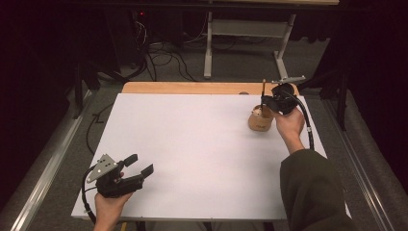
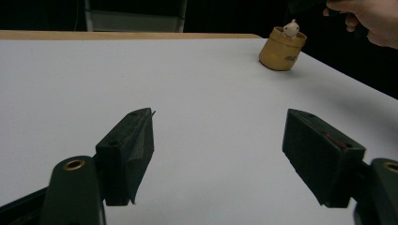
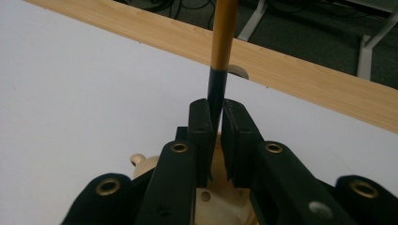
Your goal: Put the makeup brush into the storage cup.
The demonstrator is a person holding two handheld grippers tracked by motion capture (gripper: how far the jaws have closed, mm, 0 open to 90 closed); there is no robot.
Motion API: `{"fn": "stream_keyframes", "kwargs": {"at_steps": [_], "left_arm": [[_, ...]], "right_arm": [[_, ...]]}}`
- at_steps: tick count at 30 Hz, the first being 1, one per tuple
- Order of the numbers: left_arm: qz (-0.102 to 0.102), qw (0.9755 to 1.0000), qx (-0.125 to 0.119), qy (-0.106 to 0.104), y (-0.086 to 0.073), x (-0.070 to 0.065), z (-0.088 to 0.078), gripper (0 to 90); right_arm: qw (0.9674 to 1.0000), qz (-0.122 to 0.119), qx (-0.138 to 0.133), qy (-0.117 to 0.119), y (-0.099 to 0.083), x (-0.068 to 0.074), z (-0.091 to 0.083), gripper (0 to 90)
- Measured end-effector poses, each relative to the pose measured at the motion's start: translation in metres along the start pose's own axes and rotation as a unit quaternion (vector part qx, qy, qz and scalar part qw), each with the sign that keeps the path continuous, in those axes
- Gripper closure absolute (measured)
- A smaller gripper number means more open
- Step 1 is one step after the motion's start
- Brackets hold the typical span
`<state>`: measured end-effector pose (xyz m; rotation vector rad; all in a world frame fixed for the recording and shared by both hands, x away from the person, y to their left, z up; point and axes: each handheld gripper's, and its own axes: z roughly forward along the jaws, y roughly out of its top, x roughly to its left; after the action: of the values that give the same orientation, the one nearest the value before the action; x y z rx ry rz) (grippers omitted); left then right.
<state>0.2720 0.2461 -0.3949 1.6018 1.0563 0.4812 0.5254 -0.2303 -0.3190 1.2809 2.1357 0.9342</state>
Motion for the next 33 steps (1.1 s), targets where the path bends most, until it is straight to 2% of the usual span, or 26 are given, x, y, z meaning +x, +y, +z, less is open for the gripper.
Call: {"fn": "stream_keyframes", "kwargs": {"at_steps": [20, 25, 33], "left_arm": [[0.000, 1.0000, 0.000, 0.000, 0.000, 0.000, 0.000, 25.7], [0.001, 1.0000, 0.000, 0.000, 0.000, 0.000, 0.000, 25.7], [0.001, 1.0000, 0.001, 0.000, 0.000, -0.001, 0.000, 25.7]], "right_arm": [[0.9996, -0.003, 0.028, 0.006, -0.008, -0.001, 0.004, 84.4], [0.9991, -0.001, 0.041, 0.010, -0.009, 0.000, 0.007, 78.0], [0.9994, 0.008, 0.032, 0.010, -0.017, -0.004, 0.001, 68.9]]}}
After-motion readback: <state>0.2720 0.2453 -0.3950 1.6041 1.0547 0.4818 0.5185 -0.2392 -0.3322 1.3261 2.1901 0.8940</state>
